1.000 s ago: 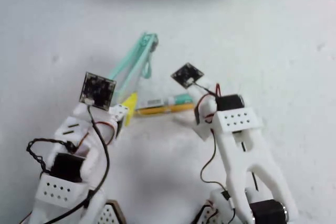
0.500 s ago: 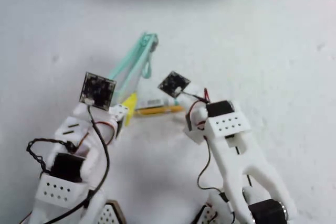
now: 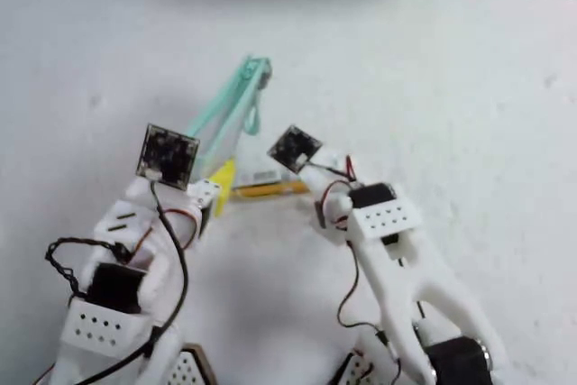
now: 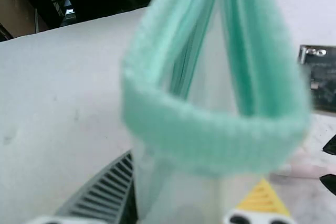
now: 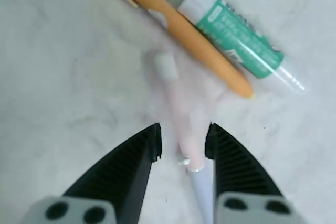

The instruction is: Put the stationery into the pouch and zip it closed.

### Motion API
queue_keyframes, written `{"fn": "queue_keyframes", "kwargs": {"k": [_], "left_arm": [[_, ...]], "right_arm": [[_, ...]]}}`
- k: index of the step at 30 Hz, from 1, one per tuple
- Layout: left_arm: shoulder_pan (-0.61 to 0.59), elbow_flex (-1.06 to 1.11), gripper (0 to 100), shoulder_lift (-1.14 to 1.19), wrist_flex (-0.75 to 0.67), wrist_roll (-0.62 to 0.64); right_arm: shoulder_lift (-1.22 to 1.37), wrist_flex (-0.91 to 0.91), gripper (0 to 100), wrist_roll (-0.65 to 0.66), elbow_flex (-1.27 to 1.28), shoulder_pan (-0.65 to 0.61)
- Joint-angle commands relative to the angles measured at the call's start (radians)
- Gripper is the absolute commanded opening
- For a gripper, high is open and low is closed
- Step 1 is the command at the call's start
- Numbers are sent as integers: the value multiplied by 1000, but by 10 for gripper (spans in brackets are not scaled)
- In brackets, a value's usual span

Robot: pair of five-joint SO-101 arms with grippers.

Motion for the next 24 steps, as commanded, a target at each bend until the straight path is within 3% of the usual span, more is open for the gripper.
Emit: {"fn": "queue_keyframes", "kwargs": {"k": [1, 9, 14, 24], "left_arm": [[15, -5, 207, 8, 6, -2], [15, -5, 207, 8, 6, -2], [15, -5, 207, 8, 6, -2], [15, -5, 207, 8, 11, -2]], "right_arm": [[101, -79, 134, 12, -20, -8], [266, -28, 129, 6, -138, 2], [268, -27, 10, 5, -138, 2], [268, -24, 16, 5, -121, 10]]}}
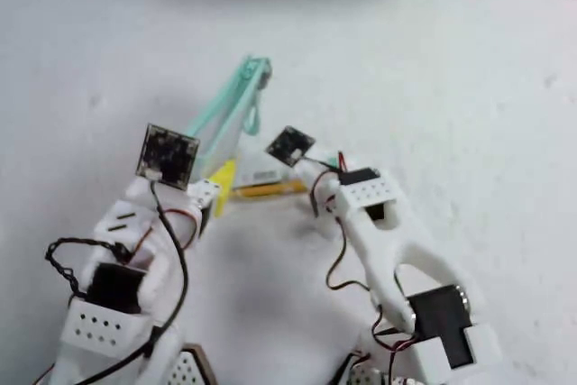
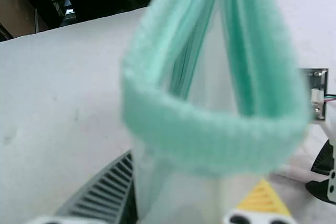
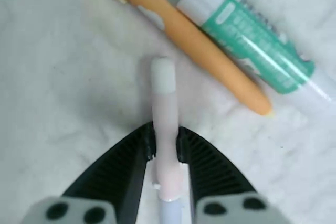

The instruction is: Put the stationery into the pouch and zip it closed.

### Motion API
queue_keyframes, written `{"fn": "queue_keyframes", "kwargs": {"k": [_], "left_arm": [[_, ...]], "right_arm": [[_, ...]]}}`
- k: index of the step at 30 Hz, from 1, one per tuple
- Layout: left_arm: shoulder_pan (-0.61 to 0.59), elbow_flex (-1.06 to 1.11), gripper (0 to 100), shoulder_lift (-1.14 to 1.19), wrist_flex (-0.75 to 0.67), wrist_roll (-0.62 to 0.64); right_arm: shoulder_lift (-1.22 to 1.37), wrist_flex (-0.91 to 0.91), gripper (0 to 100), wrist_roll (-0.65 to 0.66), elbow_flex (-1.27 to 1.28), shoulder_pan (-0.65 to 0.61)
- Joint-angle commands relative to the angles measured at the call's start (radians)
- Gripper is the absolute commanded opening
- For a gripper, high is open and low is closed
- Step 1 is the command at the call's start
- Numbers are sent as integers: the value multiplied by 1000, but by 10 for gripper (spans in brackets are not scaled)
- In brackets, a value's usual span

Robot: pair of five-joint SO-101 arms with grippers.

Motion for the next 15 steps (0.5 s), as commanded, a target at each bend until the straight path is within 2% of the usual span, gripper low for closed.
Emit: {"fn": "queue_keyframes", "kwargs": {"k": [1, 15], "left_arm": [[15, -5, 207, 8, 11, -2], [16, -5, 207, 8, 8, -2]], "right_arm": [[2, 18, 16, 5, -12, 7], [2, 31, 17, 5, -14, 41]]}}
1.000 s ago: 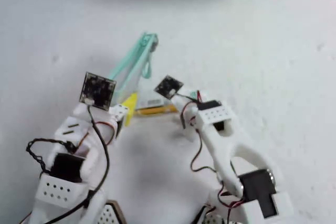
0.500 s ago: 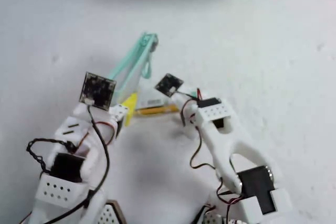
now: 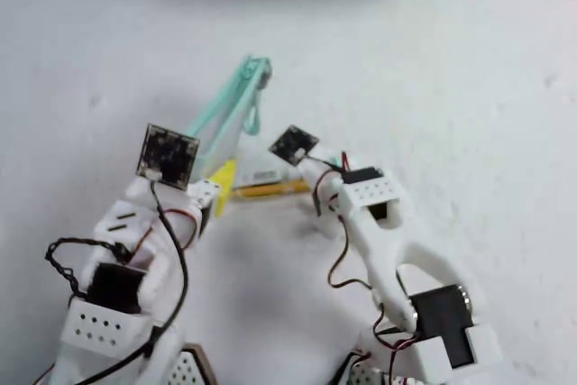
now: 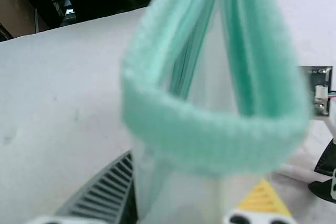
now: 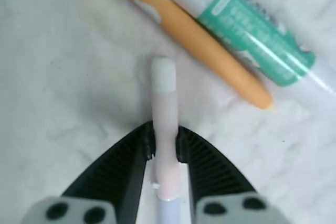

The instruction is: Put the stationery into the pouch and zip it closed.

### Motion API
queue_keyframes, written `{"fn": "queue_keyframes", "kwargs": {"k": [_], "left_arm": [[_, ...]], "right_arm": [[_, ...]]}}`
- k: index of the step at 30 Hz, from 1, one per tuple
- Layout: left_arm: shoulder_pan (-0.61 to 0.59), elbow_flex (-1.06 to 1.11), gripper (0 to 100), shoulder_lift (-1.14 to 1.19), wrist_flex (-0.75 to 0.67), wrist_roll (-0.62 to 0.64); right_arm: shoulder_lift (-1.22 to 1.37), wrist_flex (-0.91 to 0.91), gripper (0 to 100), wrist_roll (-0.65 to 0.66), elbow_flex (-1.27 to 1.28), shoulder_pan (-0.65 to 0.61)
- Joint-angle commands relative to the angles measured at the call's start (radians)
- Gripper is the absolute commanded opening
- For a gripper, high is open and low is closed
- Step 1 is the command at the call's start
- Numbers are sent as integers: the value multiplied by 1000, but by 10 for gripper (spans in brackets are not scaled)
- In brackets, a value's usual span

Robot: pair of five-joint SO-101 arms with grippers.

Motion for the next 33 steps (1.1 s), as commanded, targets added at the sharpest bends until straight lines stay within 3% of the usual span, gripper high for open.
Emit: {"fn": "queue_keyframes", "kwargs": {"k": [1, 18, 23, 33], "left_arm": [[18, -5, 207, 8, 8, -2], [22, -5, 208, 8, 8, 2], [18, -5, 211, 8, 9, 46], [22, -5, 211, 8, 12, 44]], "right_arm": [[2, 16, 17, 5, -14, 16], [-31, 16, 17, 0, -18, 42], [-243, 27, 16, -150, -12, 51], [-900, 194, 16, -164, -51, -18]]}}
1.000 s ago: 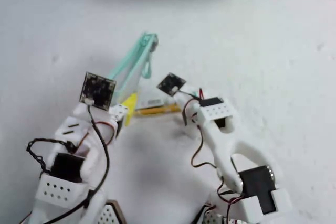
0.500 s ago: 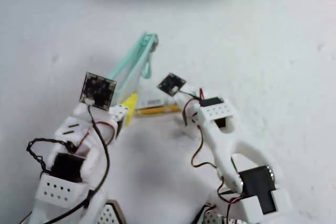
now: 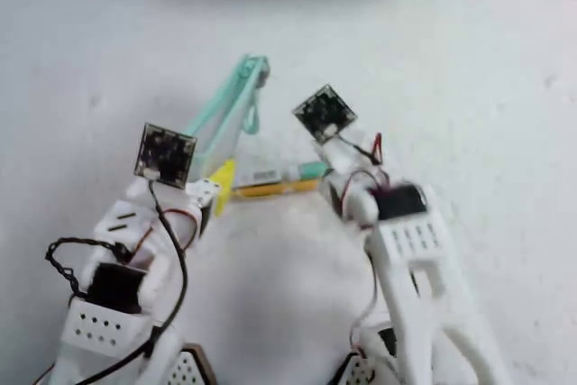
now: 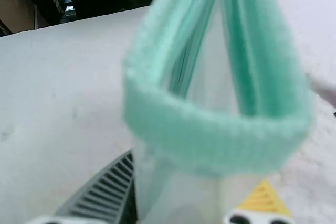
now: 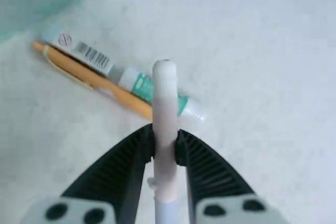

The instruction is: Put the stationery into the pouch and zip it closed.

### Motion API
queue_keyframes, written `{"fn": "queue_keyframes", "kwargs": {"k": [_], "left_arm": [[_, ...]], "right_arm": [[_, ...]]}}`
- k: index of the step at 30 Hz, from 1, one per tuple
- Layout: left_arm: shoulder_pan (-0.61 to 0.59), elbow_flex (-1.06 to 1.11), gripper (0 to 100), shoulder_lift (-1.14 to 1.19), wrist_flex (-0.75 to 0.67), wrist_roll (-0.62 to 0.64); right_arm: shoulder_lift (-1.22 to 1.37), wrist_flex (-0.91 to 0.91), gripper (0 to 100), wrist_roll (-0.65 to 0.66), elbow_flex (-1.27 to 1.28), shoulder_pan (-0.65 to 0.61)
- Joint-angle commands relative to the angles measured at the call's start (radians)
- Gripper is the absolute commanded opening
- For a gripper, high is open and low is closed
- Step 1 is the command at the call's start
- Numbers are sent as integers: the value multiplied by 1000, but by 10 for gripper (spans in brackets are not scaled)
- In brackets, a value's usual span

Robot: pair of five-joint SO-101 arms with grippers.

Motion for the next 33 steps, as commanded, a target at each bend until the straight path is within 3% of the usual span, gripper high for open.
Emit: {"fn": "queue_keyframes", "kwargs": {"k": [1, 7, 11, 15, 22, 33], "left_arm": [[21, -5, 211, 8, 12, 17], [21, -5, 211, 8, 14, 15], [21, -5, 211, 8, 14, 15], [21, -5, 211, 8, 14, 15], [21, -5, 211, 8, 14, 15], [21, -5, 211, 8, 14, 15]], "right_arm": [[-295, 70, 16, -11, -77, -33], [-630, 182, 16, -11, -292, -127], [-754, 170, 16, -11, -377, -225], [-789, 119, 16, -23, -379, -240], [-792, 24, 16, -292, -385, -239], [-757, -153, 16, -422, -354, -237]]}}
